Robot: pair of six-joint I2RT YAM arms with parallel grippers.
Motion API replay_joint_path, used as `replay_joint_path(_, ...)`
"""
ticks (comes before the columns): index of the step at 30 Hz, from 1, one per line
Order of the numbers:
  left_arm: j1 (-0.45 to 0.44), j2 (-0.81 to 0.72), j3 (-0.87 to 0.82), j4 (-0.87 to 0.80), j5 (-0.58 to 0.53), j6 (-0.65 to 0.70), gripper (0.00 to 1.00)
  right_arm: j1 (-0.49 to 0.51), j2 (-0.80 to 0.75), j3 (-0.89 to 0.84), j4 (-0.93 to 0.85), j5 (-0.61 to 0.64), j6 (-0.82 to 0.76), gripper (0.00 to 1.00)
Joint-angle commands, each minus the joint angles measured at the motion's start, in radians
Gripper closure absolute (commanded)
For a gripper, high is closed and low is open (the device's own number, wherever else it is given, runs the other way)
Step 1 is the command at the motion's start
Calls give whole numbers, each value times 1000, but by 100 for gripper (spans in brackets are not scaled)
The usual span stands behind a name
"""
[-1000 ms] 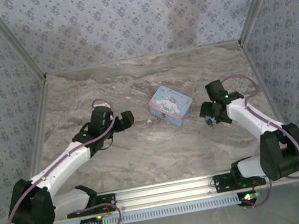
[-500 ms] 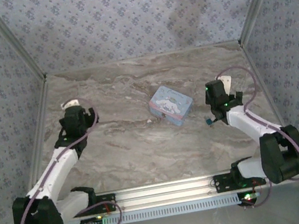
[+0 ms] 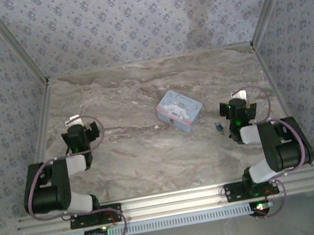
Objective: Unlock a padlock with a key
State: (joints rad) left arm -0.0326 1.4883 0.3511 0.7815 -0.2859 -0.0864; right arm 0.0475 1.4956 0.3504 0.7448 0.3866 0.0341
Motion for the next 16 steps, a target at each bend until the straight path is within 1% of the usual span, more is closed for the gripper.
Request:
replay_joint_path(1,-14,34,31,91,29,54,2,-22,49,0,178,-123,-44,0)
replay_joint_path(2,2,45,41,69,61,53,2,-22,18,13,90,-87,19,0)
replay_joint_path(3,14,60,31,126,56,43,2,-22,32,5,154,-81,-22,0)
replay_joint_path(4,14,45,43,71,41,29,2,-12,42,2,172,-71,-35,0)
replay_joint_path(6,11,54,33,105,33,34,2,-31,31,13,129,-121,-22,0)
replay_joint_path(7,8,43,40,72,24,30,2,-34,29,10,135,-119,-23,0)
replay_joint_path(11,3,49,35,92,16,35,2,-44,33,19,116,-145,-17,0)
replay_joint_path(16,-2,47,35,92,9,39,2,-41,29,13,130,-138,-22,0)
